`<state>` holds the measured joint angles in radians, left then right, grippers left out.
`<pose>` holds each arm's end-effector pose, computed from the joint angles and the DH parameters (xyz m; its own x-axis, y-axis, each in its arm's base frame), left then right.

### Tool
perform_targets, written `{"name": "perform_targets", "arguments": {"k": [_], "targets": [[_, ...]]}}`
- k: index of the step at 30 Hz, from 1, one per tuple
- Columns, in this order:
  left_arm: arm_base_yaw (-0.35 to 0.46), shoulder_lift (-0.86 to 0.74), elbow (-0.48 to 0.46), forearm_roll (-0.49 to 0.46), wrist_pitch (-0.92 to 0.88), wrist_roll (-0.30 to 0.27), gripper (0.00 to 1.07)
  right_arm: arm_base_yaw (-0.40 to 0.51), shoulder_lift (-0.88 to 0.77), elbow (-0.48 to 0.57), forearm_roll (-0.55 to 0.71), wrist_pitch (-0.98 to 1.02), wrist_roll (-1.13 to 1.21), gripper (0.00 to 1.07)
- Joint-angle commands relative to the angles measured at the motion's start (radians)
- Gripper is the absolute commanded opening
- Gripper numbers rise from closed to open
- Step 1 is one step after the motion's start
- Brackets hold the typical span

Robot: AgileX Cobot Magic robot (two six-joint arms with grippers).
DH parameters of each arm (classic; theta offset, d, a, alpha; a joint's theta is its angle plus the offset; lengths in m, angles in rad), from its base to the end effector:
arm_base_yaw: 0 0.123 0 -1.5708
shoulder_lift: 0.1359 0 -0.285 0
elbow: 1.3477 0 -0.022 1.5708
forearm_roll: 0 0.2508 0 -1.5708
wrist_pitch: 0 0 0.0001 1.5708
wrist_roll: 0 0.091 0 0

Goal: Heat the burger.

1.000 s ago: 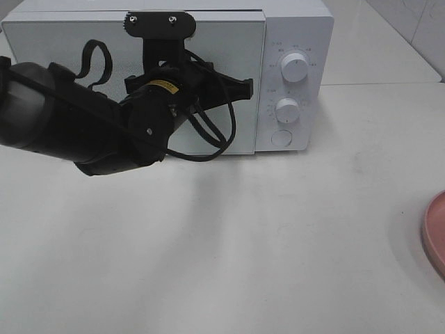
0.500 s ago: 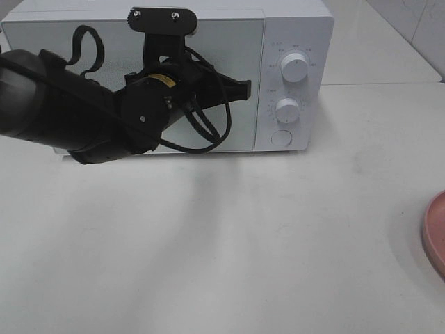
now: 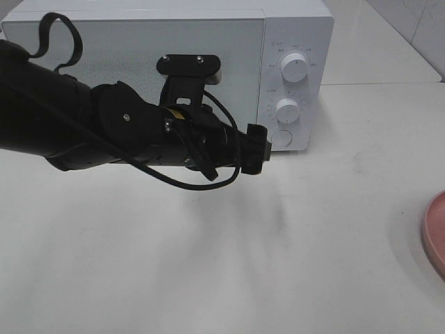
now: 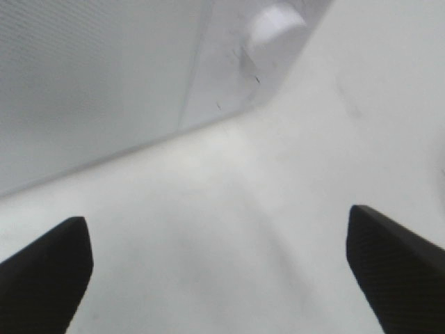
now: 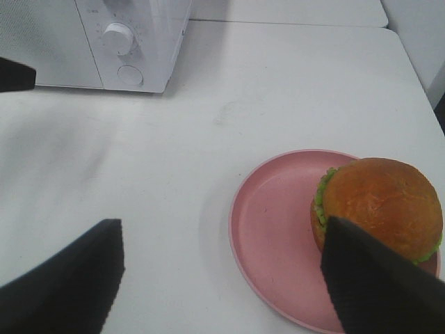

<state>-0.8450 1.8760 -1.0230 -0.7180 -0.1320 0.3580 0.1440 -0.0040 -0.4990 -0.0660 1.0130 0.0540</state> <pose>0.2640 -0.2857 0.1667 -0.6282 0.1853 -0.7556 0.5133 0.8285 -0.2236 -0.0028 -0.0056 0.2810 -0.4069 -0.0398 -0.9126 -0.0850 0.9964 -0.0056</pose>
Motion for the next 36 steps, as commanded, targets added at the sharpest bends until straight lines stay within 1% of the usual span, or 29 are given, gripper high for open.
{"name": "perform_targets", "arguments": {"k": [1,2,4,5,6,7,8,10,14,16,17,18,19,20,21,23,24,25,26,27,28,29,30,31,32,33,34,35,36], "targets": [[-0.004,-0.04,0.001,0.023,0.162,0.003,0.99,-0.005,-0.028,0.001,0.003,-0.016,-0.012,0.76],[0.0,-0.06,0.001,0.042,0.256,0.003,0.99,-0.005,-0.028,0.001,0.003,-0.016,-0.012,0.76],[0.0,-0.074,0.001,0.058,0.313,0.003,0.99,-0.005,-0.028,0.001,0.003,-0.016,-0.012,0.76],[0.0,-0.104,0.001,0.096,0.412,0.003,0.99,-0.005,-0.028,0.001,0.003,-0.016,-0.012,0.76],[0.0,-0.104,0.001,0.096,0.412,0.003,0.99,-0.005,-0.028,0.001,0.003,-0.016,-0.012,0.76],[0.0,-0.136,0.001,0.135,0.529,0.002,0.99,-0.005,-0.028,0.001,0.003,-0.016,-0.012,0.76],[0.0,-0.136,0.001,0.135,0.529,0.002,0.99,-0.005,-0.028,0.001,0.003,-0.016,-0.012,0.76],[0.0,-0.188,0.001,0.168,0.692,-0.001,0.99,-0.005,-0.028,0.001,0.003,-0.016,-0.012,0.76],[0.0,-0.24,0.001,0.195,0.817,-0.02,0.99,-0.005,-0.028,0.001,0.003,-0.016,-0.012,0.76],[0.001,-0.288,0.001,0.243,0.895,-0.097,0.99,-0.005,-0.028,0.001,0.003,-0.016,-0.012,0.76],[0.001,-0.288,0.001,0.243,0.895,-0.097,0.99,-0.005,-0.028,0.001,0.003,-0.016,-0.012,0.76],[0.016,-0.32,0.001,0.292,0.948,-0.171,0.99,-0.005,-0.028,0.001,0.003,-0.016,-0.012,0.76],[0.027,-0.331,0.001,0.312,0.97,-0.202,0.99,-0.005,-0.028,0.001,0.003,-0.016,-0.012,0.76],[0.027,-0.331,0.001,0.312,0.97,-0.202,0.99,-0.005,-0.028,0.001,0.003,-0.016,-0.012,0.76],[0.062,-0.363,0.001,0.352,1.028,-0.24,0.99,-0.005,-0.028,0.001,0.003,-0.016,-0.012,0.76],[0.08,-0.379,0.001,0.362,1.052,-0.249,0.99,-0.005,-0.028,0.001,0.003,-0.016,-0.012,0.76],[0.125,-0.408,0.001,0.376,1.106,-0.256,0.99,-0.005,-0.028,0.001,0.003,-0.016,-0.012,0.76],[0.125,-0.408,0.001,0.376,1.106,-0.256,0.99,-0.005,-0.028,0.001,0.003,-0.016,-0.012,0.76],[0.155,-0.425,0.001,0.377,1.128,-0.256,0.99,-0.005,-0.028,0.001,0.003,-0.016,-0.012,0.76],[0.219,-0.455,0.001,0.378,1.162,-0.256,0.99,-0.005,-0.028,0.001,0.003,-0.016,-0.012,0.76],[0.219,-0.455,0.001,0.378,1.162,-0.256,0.99,-0.005,-0.028,0.001,0.003,-0.016,-0.012,0.76],[0.285,-0.487,0.001,0.38,1.192,-0.256,0.99,-0.005,-0.028,0.001,0.003,-0.016,-0.012,0.76],[0.323,-0.503,0.001,0.381,1.213,-0.256,0.99,-0.005,-0.028,0.001,0.003,-0.016,-0.012,0.76],[0.323,-0.503,0.001,0.381,1.213,-0.256,0.99,-0.005,-0.028,0.001,0.003,-0.016,-0.012,0.76],[0.392,-0.531,0.001,0.387,1.256,-0.256,0.99,-0.005,-0.028,0.001,0.003,-0.016,-0.012,0.76],[0.431,-0.546,0.001,0.392,1.279,-0.256,0.99,-0.005,-0.028,0.001,0.003,-0.016,-0.012,0.76],[0.431,-0.546,0.001,0.392,1.279,-0.256,0.99,-0.005,-0.028,0.001,0.003,-0.016,-0.012,0.76],[0.51,-0.572,0.001,0.408,1.322,-0.257,0.99,-0.005,-0.028,0.001,0.003,-0.016,-0.012,0.76],[0.51,-0.572,0.001,0.408,1.322,-0.257,0.99,-0.005,-0.028,0.001,0.003,-0.016,-0.012,0.76]]}}
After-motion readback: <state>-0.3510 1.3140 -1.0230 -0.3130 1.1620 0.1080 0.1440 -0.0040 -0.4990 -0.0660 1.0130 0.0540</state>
